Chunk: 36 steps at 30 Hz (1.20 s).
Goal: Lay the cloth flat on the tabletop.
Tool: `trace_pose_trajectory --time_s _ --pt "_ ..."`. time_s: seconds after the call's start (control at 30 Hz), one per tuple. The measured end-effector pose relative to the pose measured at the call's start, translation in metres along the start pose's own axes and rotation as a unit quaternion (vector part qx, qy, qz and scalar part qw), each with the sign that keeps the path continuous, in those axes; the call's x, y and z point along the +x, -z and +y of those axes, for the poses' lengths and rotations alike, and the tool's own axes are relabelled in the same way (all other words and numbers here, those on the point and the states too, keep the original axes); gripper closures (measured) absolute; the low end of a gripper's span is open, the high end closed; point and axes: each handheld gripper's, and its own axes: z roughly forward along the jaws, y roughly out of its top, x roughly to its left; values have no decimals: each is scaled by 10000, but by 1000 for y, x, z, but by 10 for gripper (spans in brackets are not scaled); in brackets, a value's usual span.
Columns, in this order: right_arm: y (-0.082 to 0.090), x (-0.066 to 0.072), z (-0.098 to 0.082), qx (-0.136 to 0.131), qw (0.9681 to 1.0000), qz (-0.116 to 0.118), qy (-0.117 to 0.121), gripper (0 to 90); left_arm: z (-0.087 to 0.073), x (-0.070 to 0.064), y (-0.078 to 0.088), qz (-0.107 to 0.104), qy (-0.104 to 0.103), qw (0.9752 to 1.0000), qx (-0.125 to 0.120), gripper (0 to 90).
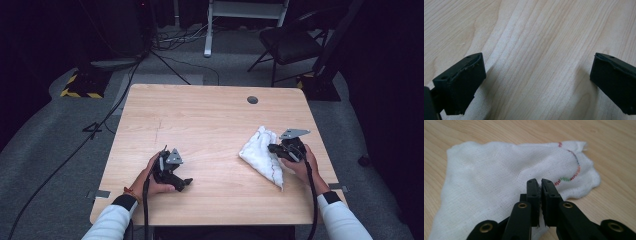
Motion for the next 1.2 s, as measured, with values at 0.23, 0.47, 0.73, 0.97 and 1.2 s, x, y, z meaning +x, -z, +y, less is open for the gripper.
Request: trace_pose_trajectory --time_s 0.23,0.47,0.73,0.97,1.2 --pt "13 5 6 -301 9994 97 102 868 0 0 0 12 -6 10000 7 4" --pt "27 26 18 -572 9968 379 403 869 0 0 0 21 15 10000 7 4" --pt "30 63 27 -556 9912 689 988 869 -1 -1 1 33 36 10000 14 4" --pt "30 95 32 -548 9830 1050 1406 868 -1 -1 1 51 59 10000 8 4" --pt "19 131 31 -342 9738 1341 1806 856 -1 -2 1 98 109 9999 9 4"
